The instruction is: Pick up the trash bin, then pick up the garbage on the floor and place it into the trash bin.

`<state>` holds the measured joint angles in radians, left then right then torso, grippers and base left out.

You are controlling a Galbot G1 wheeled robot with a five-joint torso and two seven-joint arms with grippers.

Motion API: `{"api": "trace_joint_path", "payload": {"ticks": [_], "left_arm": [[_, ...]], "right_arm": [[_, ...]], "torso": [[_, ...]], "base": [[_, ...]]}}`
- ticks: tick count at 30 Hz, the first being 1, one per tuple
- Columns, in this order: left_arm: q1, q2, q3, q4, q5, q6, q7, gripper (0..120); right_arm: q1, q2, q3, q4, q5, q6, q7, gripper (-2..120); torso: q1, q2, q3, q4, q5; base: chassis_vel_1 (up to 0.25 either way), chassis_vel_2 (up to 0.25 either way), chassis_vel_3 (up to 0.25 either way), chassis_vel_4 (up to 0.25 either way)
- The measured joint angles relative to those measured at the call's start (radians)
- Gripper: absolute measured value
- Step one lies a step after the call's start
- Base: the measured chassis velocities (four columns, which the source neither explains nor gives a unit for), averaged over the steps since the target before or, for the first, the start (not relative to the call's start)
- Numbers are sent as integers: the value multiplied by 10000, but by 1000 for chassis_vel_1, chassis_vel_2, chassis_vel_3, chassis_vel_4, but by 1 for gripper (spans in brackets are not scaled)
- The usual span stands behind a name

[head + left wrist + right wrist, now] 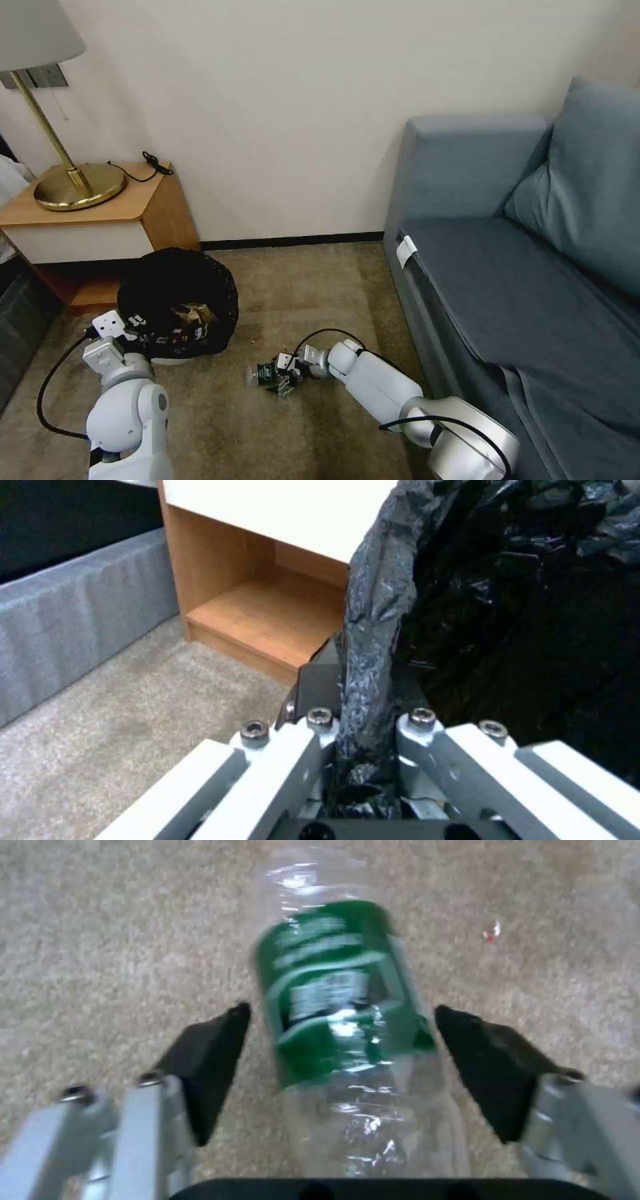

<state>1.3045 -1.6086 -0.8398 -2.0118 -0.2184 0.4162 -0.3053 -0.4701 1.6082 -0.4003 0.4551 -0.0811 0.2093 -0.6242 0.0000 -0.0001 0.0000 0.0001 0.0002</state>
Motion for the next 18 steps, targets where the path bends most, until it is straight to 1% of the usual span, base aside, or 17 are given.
{"api": "trace_joint_path", "payload": {"ticks": [2,3,4,5,6,7,8,9,11,12,14,15,17,18], "left_arm": [[-51,-1,7,34,0,0,2,4],[-51,-1,7,34,0,0,2,4],[-75,-2,7,40,0,0,2,4],[-98,-2,7,45,0,0,2,4],[-98,-2,7,45,0,0,2,4],[-107,-2,8,48,0,0,3,4],[-118,-2,7,54,-1,0,3,4],[-118,-2,7,54,-1,0,3,4],[-126,-2,-1,79,-6,0,5,4],[-126,-2,-1,79,-6,0,5,4],[-135,-2,-7,110,-6,1,7,4],[-135,-2,-7,110,-6,1,7,4],[-139,-2,-6,120,-7,0,9,4],[-139,-2,-6,120,-7,0,9,4]], "right_arm": [[-24,-43,-10,42,30,-6,61,58],[-24,-43,-10,42,30,-6,61,58],[-35,-51,-13,51,35,-8,75,54],[-51,-58,-14,68,48,-9,102,48],[-51,-58,-14,68,48,-9,102,48],[-56,-60,-16,79,54,-9,111,45],[-64,-65,-24,93,59,-9,130,38],[-64,-65,-24,93,59,-9,130,38],[-68,-68,-25,105,95,-8,173,27],[-68,-68,-25,105,95,-8,173,27],[-74,-73,-25,116,109,-6,187,20],[-74,-73,-25,116,109,-6,187,20],[-91,-85,-18,148,124,0,200,15],[-91,-85,-18,148,124,0,200,15]], "torso": [[0,1,0,0,-1],[0,1,0,0,-1],[0,0,0,0,-2],[0,0,0,0,-3],[0,0,0,0,-3],[0,0,0,0,-3],[0,0,0,0,-3],[0,0,0,0,-3],[0,0,0,0,-3],[0,0,0,0,-3],[0,1,0,0,-3],[0,1,0,0,-3],[0,0,0,-1,-3],[0,0,0,-1,-3]], "base": [[0,0,0,0],[0,0,0,0],[0,0,0,0],[0,0,0,0],[0,0,0,0],[0,0,0,0],[0,0,0,0],[0,0,0,0],[0,0,0,0],[0,0,0,0],[0,0,0,0],[0,0,0,0],[0,0,0,0],[0,0,0,0]]}}
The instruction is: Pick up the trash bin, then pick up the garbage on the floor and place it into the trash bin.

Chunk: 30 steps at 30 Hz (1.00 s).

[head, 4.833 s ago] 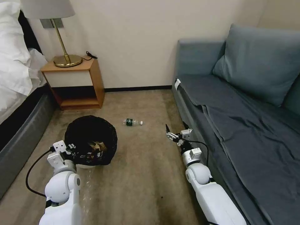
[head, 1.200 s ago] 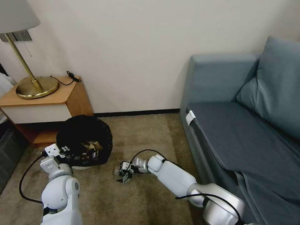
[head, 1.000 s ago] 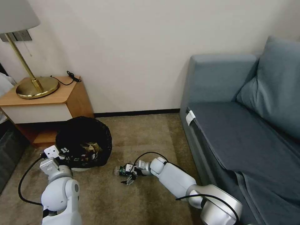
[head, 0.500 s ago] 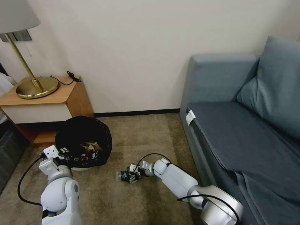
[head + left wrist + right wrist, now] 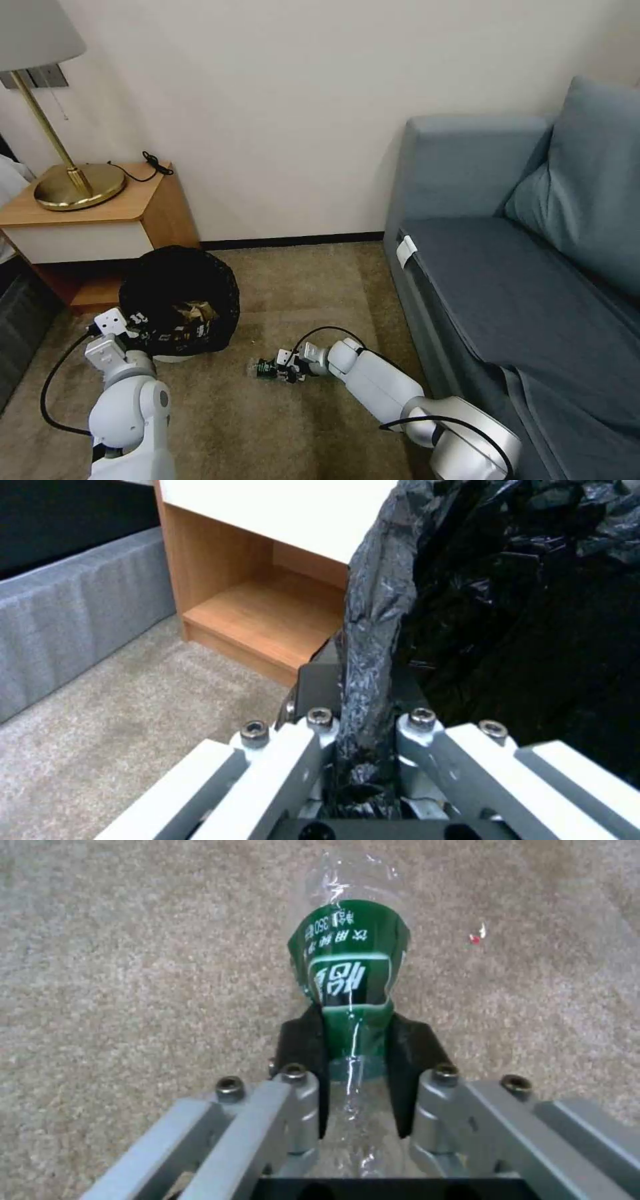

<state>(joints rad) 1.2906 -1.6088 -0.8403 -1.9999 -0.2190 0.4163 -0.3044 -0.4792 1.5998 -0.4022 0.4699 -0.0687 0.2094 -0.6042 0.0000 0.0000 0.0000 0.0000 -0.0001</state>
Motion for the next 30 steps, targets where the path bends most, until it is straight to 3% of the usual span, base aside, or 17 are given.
{"api": "trace_joint_path", "payload": {"ticks": [16,30], "left_arm": [[-37,4,-63,65,-69,-25,29,4],[-118,1,-4,205,-30,-87,36,4]], "right_arm": [[1320,-476,1522,1632,2304,-857,724,14],[1661,-586,2343,3012,4318,-1094,2193,14]], "torso": [[0,0,1,0,-1],[0,0,1,0,-1]], "base": [[0,0,0,0],[0,0,0,0]]}}
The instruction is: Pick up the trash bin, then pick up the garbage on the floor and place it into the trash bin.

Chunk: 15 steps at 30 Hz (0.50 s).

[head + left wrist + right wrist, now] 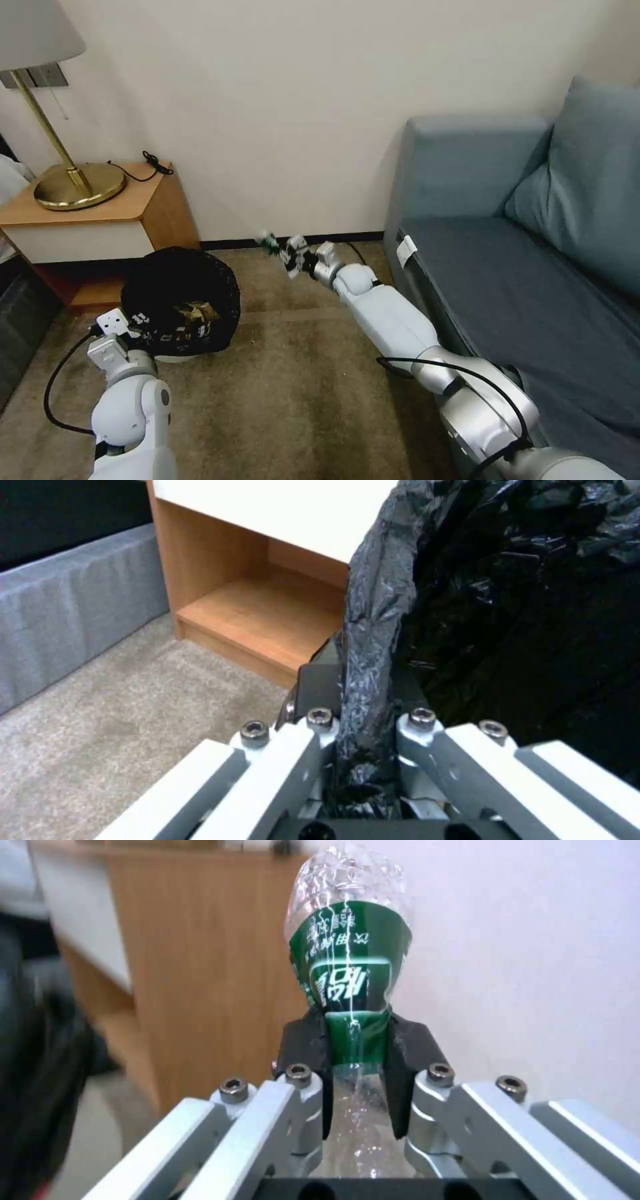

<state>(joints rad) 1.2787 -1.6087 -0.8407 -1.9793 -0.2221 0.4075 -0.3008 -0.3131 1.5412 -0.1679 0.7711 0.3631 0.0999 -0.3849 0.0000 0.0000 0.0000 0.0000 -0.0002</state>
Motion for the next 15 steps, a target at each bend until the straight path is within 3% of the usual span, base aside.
{"api": "trace_joint_path", "payload": {"ticks": [9,15], "left_arm": [[-112,1,85,70,71,-1,5,4],[-188,5,82,151,83,-1,3,4]], "right_arm": [[241,372,-491,947,1072,471,1270,13],[-120,569,-1424,2241,2181,110,2267,13]], "torso": [[0,0,0,1,1],[0,0,-1,2,0]], "base": [[0,0,0,0],[0,0,0,0]]}}
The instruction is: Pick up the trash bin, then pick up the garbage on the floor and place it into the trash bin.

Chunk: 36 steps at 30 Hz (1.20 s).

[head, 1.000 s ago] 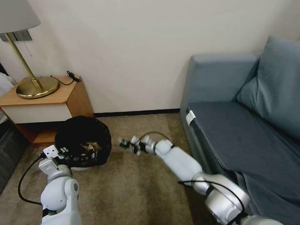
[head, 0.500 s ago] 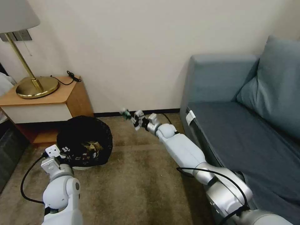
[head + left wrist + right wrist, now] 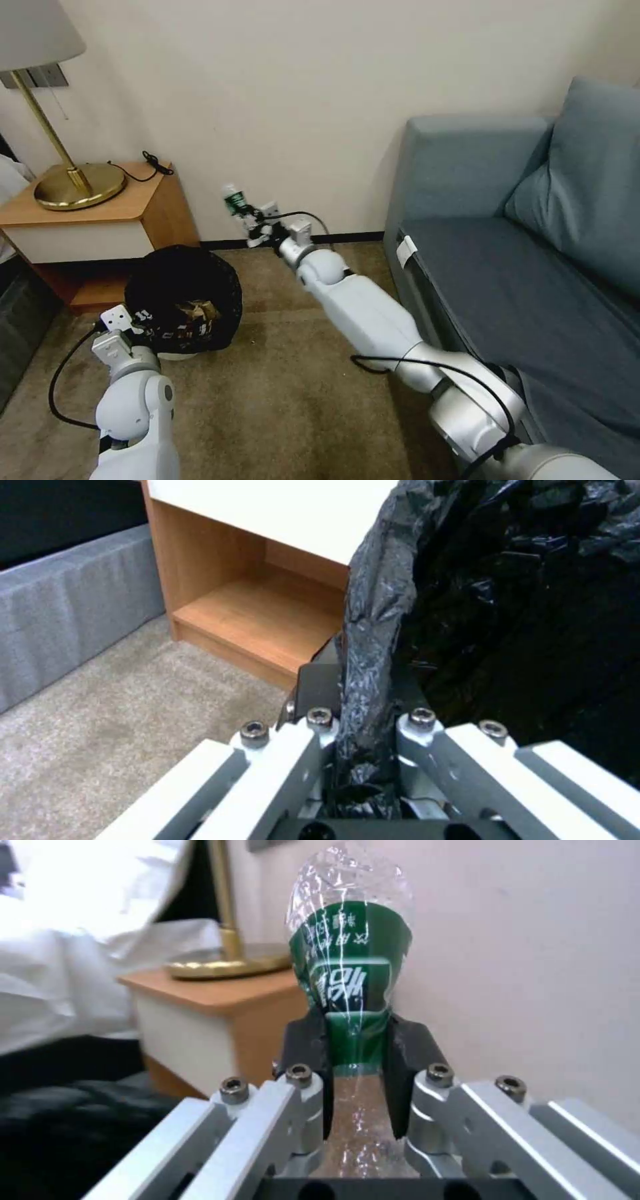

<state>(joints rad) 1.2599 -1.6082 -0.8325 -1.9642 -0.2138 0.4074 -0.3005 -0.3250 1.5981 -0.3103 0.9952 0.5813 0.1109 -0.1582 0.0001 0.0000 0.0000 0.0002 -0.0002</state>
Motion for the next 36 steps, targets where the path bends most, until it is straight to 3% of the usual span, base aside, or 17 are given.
{"api": "trace_joint_path", "payload": {"ticks": [8,23,36], "left_arm": [[-62,1,60,106,60,-24,-5,4],[-58,1,113,80,88,-45,-7,4],[-121,1,144,93,112,-46,-7,4]], "right_arm": [[-488,-6,-1179,1965,323,-325,1061,13],[-1256,92,-2324,1911,-253,-145,1183,13],[-1397,-92,-2266,1959,-783,-190,866,58]], "torso": [[-1,0,0,-2,1],[-1,0,0,-2,1],[-1,0,0,-3,2]], "base": [[0,0,0,0],[0,0,0,0],[0,0,0,0]]}}
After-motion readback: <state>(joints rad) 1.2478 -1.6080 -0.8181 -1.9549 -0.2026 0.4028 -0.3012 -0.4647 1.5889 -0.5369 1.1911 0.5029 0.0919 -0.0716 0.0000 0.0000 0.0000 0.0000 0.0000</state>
